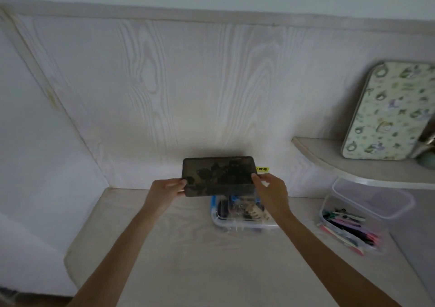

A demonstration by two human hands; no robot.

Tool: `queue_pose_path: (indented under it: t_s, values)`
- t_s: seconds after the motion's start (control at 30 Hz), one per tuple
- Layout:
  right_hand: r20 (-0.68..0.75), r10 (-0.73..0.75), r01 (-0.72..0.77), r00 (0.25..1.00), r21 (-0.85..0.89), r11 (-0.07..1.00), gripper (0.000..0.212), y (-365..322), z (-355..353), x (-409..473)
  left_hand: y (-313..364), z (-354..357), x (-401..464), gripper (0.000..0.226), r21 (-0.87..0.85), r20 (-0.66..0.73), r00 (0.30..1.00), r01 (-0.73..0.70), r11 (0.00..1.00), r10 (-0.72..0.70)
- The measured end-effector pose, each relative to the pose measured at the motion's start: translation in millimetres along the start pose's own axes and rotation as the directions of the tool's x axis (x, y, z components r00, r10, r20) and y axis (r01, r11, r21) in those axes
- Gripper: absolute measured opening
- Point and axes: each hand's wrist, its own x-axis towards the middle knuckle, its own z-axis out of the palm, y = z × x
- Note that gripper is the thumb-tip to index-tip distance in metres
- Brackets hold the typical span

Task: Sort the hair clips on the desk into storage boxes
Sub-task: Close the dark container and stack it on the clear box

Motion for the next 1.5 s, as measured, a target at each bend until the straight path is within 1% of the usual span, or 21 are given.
queue_pose_path:
  t_s: [0.13, 0.23, 0.3, 0.43, 0.57, 0.73, 0.83, 0.9, 0.93, 0.97, 1.0, 1.03, 1.07, 1.1, 1.13, 1.17, 1.23, 1.3, 1.37, 1.43, 1.5]
  values:
    - [0.027, 0.096, -0.091, 0.995, -0.143, 0.986, 0.040, 39.1, -34.2, 15.6, -11.3, 56.6, 5.5, 0.030, 0.023, 0.042, 0.998, 0.049, 0.999, -0.050]
    - [0.063, 0.122, -0.106, 0.991, -0.210, 0.972, 0.042, 56.0, -42.1, 21.1, -19.6, 77.0, 8.2, 0.031, 0.053, 0.042, 0.996, 0.081, 0.995, -0.083]
    - [0.061, 0.118, -0.105, 0.991, -0.184, 0.977, 0.042, 59.6, -43.1, 21.9, -22.8, 81.4, 7.7, 0.029, 0.044, 0.032, 0.997, 0.070, 0.997, -0.071]
    - [-0.001, 0.142, -0.142, 0.990, -0.004, 0.990, 0.042, 59.6, -42.1, 17.9, -22.3, 84.7, 5.7, 0.029, 0.110, 0.034, 0.997, 0.065, 0.992, -0.069]
    - [-0.015, 0.154, -0.155, 0.988, -0.069, 0.985, 0.042, 66.1, -39.6, 15.3, -19.4, 88.1, 5.3, 0.036, 0.070, 0.011, 0.988, 0.156, 0.985, -0.157]
    - [0.049, 0.197, -0.198, 0.979, 0.024, 0.980, 0.036, 65.4, -47.9, 18.2, -20.7, 89.0, 2.9, 0.035, 0.182, 0.007, 0.990, 0.139, 0.973, -0.142]
    - [0.121, 0.201, -0.204, 0.972, 0.007, 0.979, 0.035, 66.1, -50.3, 24.7, -16.8, 87.8, -2.2, 0.034, 0.203, -0.006, 0.993, 0.118, 0.972, -0.119]
    - [0.169, 0.198, -0.201, 0.965, -0.003, 0.980, 0.041, 67.1, -53.4, 26.6, -20.0, 85.2, -5.2, 0.039, 0.409, -0.060, 0.998, 0.033, 0.912, -0.010]
    - [0.184, 0.197, -0.202, 0.963, 0.006, 0.979, 0.045, 68.9, -55.2, 26.1, -19.9, 84.7, -9.7, 0.044, 0.536, -0.118, 0.986, -0.033, 0.843, 0.114]
    - [0.189, 0.209, -0.219, 0.959, 0.035, 0.975, 0.046, 74.3, -58.5, 24.7, -18.5, 88.5, -15.8, 0.045, 0.620, -0.154, 0.945, -0.135, 0.773, 0.288]
    - [0.196, 0.231, -0.249, 0.953, 0.074, 0.966, 0.046, 79.3, -62.8, 21.2, -14.1, 95.2, -24.3, 0.041, 0.645, -0.161, 0.873, -0.260, 0.719, 0.460]
    - [0.193, 0.261, -0.284, 0.946, 0.108, 0.953, 0.044, 87.8, -68.2, 17.1, -9.1, 106.8, -32.9, 0.033, 0.633, -0.130, 0.798, -0.391, 0.669, 0.589]
    - [0.180, 0.283, -0.308, 0.942, 0.128, 0.943, 0.041, 98.7, -77.1, 13.4, -3.8, 124.3, -40.6, 0.024, 0.612, -0.054, 0.759, -0.488, 0.622, 0.649]
    - [0.158, 0.308, -0.331, 0.938, 0.150, 0.931, 0.037, 112.7, -84.8, 10.7, -0.7, 142.8, -46.0, 0.018, 0.593, 0.051, 0.751, -0.553, 0.585, 0.658]
    - [0.128, 0.345, -0.363, 0.930, 0.174, 0.915, 0.032, 130.0, -97.2, 8.2, -0.5, 167.1, -48.4, 0.015, 0.574, 0.166, 0.762, -0.591, 0.567, 0.626]
    - [0.095, 0.376, -0.388, 0.922, 0.192, 0.902, 0.027, 145.6, -110.0, 4.9, -5.2, 190.9, -48.3, 0.014, 0.530, 0.277, 0.784, -0.607, 0.592, 0.556]
    - [0.024, 0.423, -0.419, 0.906, 0.211, 0.883, 0.018, 171.7, -141.6, -5.6, -18.4, 239.7, -46.8, 0.014, 0.416, 0.468, 0.821, -0.530, 0.739, 0.326]
    - [-0.062, 0.479, -0.446, 0.876, 0.277, 0.851, 0.013, 197.7, -171.1, -13.5, -32.1, 286.5, -42.1, 0.017, 0.421, 0.599, 0.795, -0.411, 0.809, 0.092]
    - [-0.124, 0.531, -0.472, 0.838, 0.320, 0.821, 0.016, 222.0, -192.9, -14.8, -41.6, 328.6, -32.8, 0.017, 0.509, 0.621, 0.784, -0.392, 0.766, -0.012]
    - [-0.139, 0.559, -0.505, 0.817, 0.294, 0.812, 0.033, 240.0, -205.4, -8.1, -49.3, 360.0, -20.6, 0.042, 0.570, 0.576, 0.813, -0.330, 0.752, -0.079]
    - [-0.096, 0.599, -0.540, 0.795, 0.336, 0.771, 0.050, 245.8, -212.4, 1.9, -52.9, 381.5, -12.5, 0.052, 0.583, 0.547, 0.825, -0.257, 0.771, -0.139]
